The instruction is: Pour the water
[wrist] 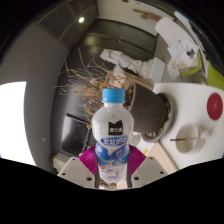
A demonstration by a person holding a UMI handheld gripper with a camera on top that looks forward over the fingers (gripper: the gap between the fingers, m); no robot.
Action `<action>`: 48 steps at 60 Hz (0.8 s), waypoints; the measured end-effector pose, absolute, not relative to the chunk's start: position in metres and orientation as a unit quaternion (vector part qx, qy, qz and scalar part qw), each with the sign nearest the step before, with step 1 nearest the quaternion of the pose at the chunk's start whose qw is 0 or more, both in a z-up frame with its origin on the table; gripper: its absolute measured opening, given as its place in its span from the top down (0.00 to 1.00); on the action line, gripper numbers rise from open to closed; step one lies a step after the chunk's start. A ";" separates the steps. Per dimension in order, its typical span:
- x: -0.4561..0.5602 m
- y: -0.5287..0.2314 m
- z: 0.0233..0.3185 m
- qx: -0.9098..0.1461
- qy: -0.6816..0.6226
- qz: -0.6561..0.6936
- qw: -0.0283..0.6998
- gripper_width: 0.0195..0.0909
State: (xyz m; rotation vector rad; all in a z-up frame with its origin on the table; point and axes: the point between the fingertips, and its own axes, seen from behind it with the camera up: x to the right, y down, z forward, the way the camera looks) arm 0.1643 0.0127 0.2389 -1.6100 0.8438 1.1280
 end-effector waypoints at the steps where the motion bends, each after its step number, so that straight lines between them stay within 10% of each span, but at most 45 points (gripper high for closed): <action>1: 0.171 0.012 0.246 -0.670 0.328 0.444 0.497 0.78; 16: 0.294 0.006 0.281 -0.736 0.136 0.148 0.646 0.78; 48: 0.404 -0.017 0.058 -0.825 0.057 -0.054 0.560 0.77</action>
